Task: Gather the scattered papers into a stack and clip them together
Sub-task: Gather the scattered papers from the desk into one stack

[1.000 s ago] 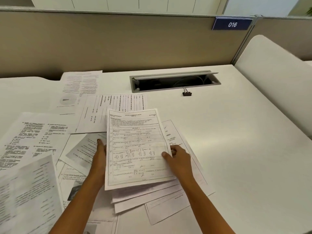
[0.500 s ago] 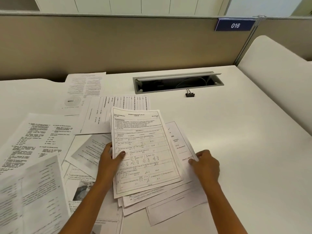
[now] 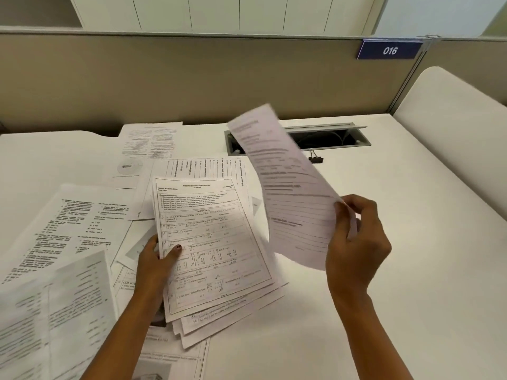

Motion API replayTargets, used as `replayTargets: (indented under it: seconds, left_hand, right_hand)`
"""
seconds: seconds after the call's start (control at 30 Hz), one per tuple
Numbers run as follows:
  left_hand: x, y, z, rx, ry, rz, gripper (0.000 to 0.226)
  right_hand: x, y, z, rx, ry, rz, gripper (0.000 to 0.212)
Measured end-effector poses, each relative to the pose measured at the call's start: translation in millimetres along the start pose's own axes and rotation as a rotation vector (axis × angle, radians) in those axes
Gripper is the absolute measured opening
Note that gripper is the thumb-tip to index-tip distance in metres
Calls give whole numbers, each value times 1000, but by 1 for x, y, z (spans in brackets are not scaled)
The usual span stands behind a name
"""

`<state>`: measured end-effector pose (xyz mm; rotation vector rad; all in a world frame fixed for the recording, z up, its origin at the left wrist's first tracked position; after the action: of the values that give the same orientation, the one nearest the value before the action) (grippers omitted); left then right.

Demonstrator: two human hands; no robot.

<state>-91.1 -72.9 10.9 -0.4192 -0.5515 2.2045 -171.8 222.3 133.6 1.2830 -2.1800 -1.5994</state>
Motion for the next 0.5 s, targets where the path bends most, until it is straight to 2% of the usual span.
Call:
replayTargets:
  seconds: [0.1,0.17,0.27,0.43,0.5]
  left_hand:
    - [-4,2,-2,-19,7,4,47]
    - [-5,3,-4,-27,13,-4,43]
    - [-5,2,-8,-17,20,-21,37]
    - [-7,5,-12,-25,24,-32,35]
    - [-6,6,-12,-32,37,-35,31]
  right_hand:
    - [8,8,-6,160,176,-27,7]
    - [17,7,-9,188,231,-59,8]
    - [26,6,-15,35,187,-94,16]
    - [37,10,-37,-347,200,-250,24]
    - [41,13,-47,-422,230,-282,24]
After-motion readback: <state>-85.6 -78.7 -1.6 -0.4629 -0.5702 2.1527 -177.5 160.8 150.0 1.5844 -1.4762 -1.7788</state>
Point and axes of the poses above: each hand's wrist, its own y-axis towards the middle knuckle, its own x-axis out of the palm, z = x × y, the point moved 3 cm from there along y, towards the middle knuckle, and after that the axes turned 15 degrees about -x, right-handed, at the moved point
